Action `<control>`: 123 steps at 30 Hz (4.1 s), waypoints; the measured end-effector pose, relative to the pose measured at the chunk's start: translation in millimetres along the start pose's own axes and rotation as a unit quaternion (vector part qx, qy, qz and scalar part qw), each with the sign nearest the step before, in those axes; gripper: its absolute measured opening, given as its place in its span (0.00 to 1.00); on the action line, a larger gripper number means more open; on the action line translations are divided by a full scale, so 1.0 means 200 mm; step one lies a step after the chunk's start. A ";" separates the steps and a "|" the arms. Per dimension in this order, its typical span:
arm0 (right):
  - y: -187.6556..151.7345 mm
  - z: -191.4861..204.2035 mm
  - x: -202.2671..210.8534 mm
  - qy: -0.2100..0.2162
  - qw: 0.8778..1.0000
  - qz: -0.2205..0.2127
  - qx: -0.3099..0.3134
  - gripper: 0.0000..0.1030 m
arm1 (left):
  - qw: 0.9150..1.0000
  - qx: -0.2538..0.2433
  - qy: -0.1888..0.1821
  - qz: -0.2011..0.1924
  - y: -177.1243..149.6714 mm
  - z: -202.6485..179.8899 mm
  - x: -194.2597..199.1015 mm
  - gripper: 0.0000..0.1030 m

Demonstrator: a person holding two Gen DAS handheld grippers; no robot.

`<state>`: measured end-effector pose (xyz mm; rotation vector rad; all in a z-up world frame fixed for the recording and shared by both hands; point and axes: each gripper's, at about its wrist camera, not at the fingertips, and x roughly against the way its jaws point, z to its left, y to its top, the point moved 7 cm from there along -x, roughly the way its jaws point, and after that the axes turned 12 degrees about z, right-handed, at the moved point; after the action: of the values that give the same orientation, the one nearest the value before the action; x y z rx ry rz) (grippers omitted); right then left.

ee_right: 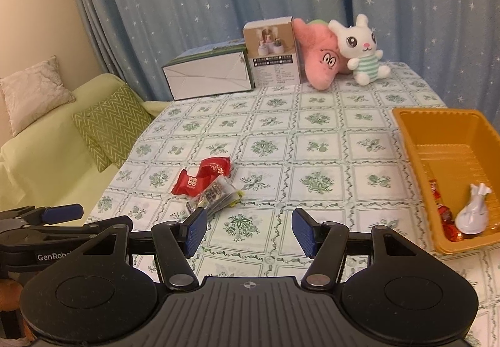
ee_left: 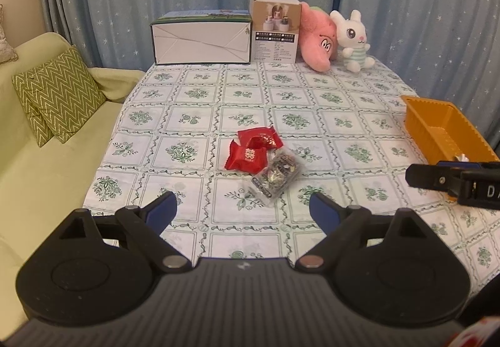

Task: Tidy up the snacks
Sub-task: 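Move both open tools back toward the remaining snacks on the bed, then grasp a large clear snack bag with the right tool while the left tool grasps a red packet, then carry both held snacks to the orange tray and open both tools to release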

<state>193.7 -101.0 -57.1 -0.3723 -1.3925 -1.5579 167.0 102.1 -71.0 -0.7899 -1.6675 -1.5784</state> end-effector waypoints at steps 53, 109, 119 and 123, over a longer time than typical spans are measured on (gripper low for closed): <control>0.14 -0.02 -0.74 0.024 0.997 0.079 0.008 0.15 | 1.000 0.011 0.006 0.019 0.10 0.32 -0.62 0.88; 0.08 -0.22 -0.78 -0.061 0.996 0.051 0.034 0.41 | 0.997 -0.046 -0.066 0.008 0.29 -0.01 -0.79 0.20; 0.06 -0.20 -0.79 -0.079 0.994 0.047 0.055 0.37 | 0.997 -0.048 -0.066 0.003 0.25 -0.07 -0.71 0.18; 0.04 -0.20 -0.72 -0.075 0.995 0.046 0.047 0.37 | 0.997 -0.041 -0.062 0.002 0.23 -0.09 -0.64 0.18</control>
<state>284.1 -71.2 -172.8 -0.4980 -1.5372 -1.4082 278.5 91.9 -148.9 -0.9505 -1.6939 -1.6332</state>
